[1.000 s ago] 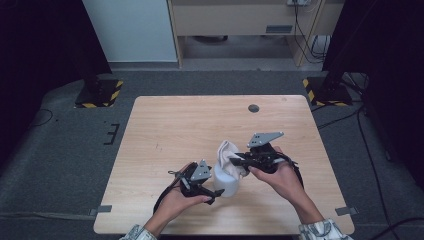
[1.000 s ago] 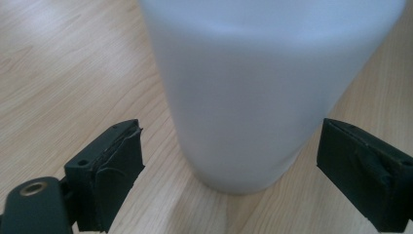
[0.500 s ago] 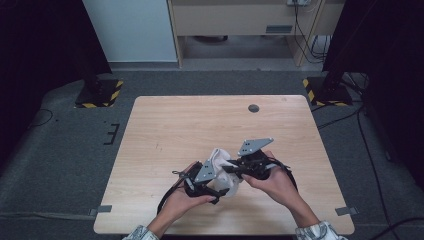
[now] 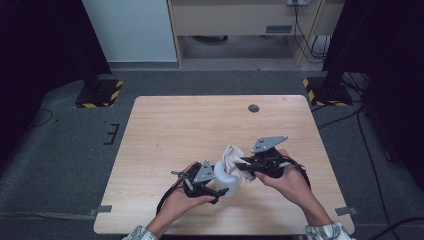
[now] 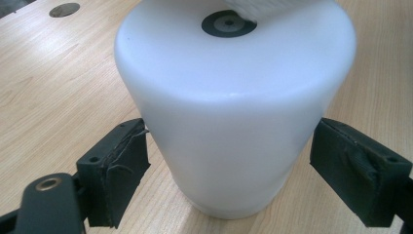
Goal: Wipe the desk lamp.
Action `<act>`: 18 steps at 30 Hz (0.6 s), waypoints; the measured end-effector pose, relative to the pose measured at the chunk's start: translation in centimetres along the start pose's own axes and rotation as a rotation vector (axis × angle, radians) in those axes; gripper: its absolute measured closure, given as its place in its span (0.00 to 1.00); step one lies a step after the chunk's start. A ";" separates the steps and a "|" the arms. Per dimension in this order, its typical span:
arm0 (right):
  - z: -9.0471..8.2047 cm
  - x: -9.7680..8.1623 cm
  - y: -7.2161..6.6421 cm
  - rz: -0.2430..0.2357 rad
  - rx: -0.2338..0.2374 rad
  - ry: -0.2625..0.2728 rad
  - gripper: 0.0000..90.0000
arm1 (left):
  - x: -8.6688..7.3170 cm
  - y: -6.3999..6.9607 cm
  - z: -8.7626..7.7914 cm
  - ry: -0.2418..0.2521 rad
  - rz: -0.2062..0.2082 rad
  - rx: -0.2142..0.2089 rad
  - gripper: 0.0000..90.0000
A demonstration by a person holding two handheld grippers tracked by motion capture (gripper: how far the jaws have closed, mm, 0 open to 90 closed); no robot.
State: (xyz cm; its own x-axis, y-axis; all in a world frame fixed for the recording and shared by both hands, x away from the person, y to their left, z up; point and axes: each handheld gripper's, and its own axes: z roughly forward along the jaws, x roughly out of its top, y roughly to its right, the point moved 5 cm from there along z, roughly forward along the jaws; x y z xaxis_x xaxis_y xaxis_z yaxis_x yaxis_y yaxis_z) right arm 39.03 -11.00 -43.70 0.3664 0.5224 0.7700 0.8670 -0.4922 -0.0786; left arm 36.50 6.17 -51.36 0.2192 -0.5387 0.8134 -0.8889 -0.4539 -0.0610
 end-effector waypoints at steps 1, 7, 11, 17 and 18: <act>0.0 0.0 0.3 0.007 -0.003 -0.004 0.85 | 0.0 0.0 0.0 -0.001 0.000 0.000 0.15; 0.9 0.8 0.8 0.019 0.006 -0.008 0.85 | 0.0 0.1 0.1 -0.010 0.002 -0.005 0.16; 2.2 1.8 0.4 0.010 0.031 -0.013 0.85 | 0.0 0.2 0.1 -0.005 0.008 -0.017 0.19; 3.1 2.3 -1.4 -0.030 0.063 -0.026 0.85 | -0.1 0.2 0.0 -0.009 0.014 -0.002 0.19; 3.0 2.1 -1.7 -0.034 0.068 -0.027 0.85 | -0.1 0.2 0.0 -0.008 0.014 -0.002 0.19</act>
State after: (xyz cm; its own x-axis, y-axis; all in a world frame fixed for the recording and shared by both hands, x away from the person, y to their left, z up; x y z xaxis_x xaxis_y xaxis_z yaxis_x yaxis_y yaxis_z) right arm 39.34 -6.95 -43.81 0.3447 0.5567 0.7559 0.8994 -0.4264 -0.0961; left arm 36.37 6.09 -51.45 0.2103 -0.5509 0.8076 -0.8928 -0.4448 -0.0710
